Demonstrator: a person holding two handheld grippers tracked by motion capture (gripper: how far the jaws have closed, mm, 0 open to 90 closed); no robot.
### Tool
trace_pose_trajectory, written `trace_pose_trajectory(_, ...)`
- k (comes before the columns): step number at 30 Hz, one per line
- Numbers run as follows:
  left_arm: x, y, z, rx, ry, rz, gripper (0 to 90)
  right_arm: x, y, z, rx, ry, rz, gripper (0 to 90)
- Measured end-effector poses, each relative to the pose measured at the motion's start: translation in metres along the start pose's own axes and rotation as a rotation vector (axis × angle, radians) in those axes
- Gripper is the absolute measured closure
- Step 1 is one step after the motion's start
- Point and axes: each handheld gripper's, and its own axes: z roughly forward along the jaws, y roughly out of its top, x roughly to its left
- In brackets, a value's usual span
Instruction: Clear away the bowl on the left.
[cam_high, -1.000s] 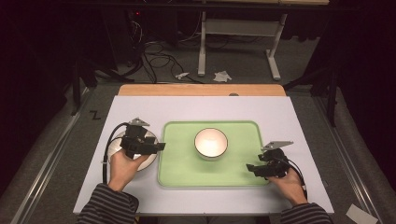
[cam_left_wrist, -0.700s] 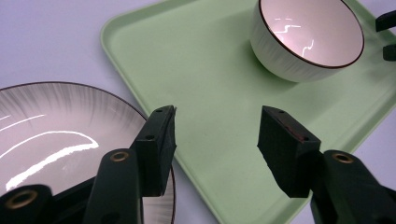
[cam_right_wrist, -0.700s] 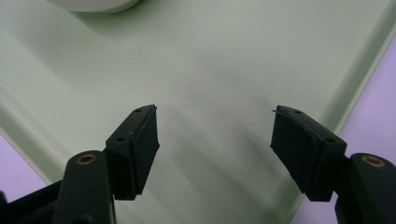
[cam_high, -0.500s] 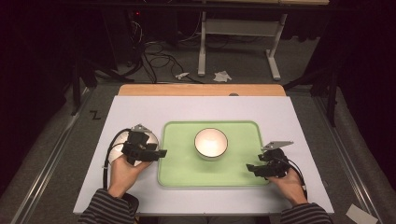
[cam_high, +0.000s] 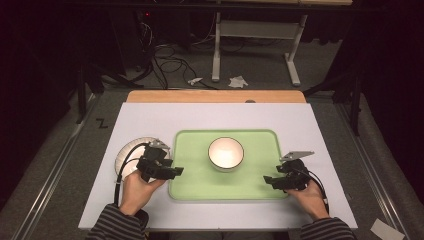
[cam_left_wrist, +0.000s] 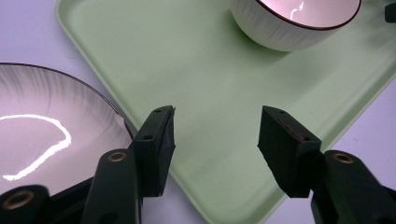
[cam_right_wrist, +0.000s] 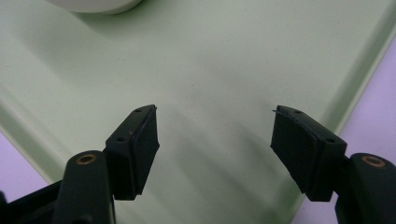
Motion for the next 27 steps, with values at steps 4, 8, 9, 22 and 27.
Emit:
trace_pose_trajectory(4,0.000,-0.005,0.003,0.019,0.012,0.010,45.5,0.001,0.000,0.000,-0.002,0.002,0.003,33.5)
trace_pose_trajectory(8,-0.002,-0.008,0.006,0.031,0.018,0.026,46.3,0.002,0.000,-0.001,-0.002,0.005,0.004,33.5)
trace_pose_trajectory(9,-0.002,-0.009,0.007,0.033,0.021,0.029,46.3,0.002,0.000,-0.001,-0.002,0.004,0.004,33.5)
trace_pose_trajectory(22,-0.007,-0.020,0.020,0.061,0.031,0.056,45.1,0.001,0.000,-0.001,-0.008,0.006,-0.008,33.6)
trace_pose_trajectory(27,-0.008,-0.024,0.023,0.075,0.033,0.062,44.1,0.002,0.000,-0.001,-0.005,0.009,-0.012,33.6)
